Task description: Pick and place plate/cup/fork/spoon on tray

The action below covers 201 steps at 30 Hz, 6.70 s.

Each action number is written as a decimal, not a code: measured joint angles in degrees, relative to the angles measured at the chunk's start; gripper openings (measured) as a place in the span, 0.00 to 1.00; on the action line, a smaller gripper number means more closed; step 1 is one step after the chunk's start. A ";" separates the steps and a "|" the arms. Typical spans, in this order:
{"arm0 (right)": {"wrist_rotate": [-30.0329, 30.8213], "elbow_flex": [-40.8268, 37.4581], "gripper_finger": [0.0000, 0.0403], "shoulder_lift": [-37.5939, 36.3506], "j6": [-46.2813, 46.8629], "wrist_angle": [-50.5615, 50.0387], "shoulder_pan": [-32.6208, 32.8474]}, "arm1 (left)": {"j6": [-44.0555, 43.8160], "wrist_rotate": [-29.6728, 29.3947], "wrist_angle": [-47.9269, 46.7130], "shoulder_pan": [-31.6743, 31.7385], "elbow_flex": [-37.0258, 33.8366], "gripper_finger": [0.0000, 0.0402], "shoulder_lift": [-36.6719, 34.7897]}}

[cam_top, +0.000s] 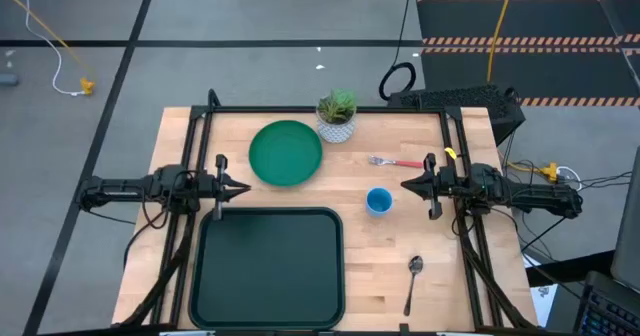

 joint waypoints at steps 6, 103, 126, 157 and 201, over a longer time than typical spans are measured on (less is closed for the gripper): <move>-0.02 -0.02 0.00 0.00 0.00 0.00 0.00 | 0.00 0.01 -0.01 0.01 0.01 0.07 0.01; 3.23 -0.01 0.00 0.00 -2.43 3.34 -0.01 | -15.61 2.15 21.44 0.00 -0.05 0.07 0.00; 3.04 -0.02 0.00 0.00 7.86 6.88 0.00 | -13.83 2.60 6.41 0.00 35.13 0.07 21.21; 10.46 20.19 0.00 26.07 9.79 -5.62 12.14 | -9.22 -13.09 6.26 -17.99 45.65 0.07 71.61; 16.58 64.37 0.24 86.56 12.62 -54.23 20.24 | -14.82 -14.58 7.16 -23.21 45.61 0.07 75.07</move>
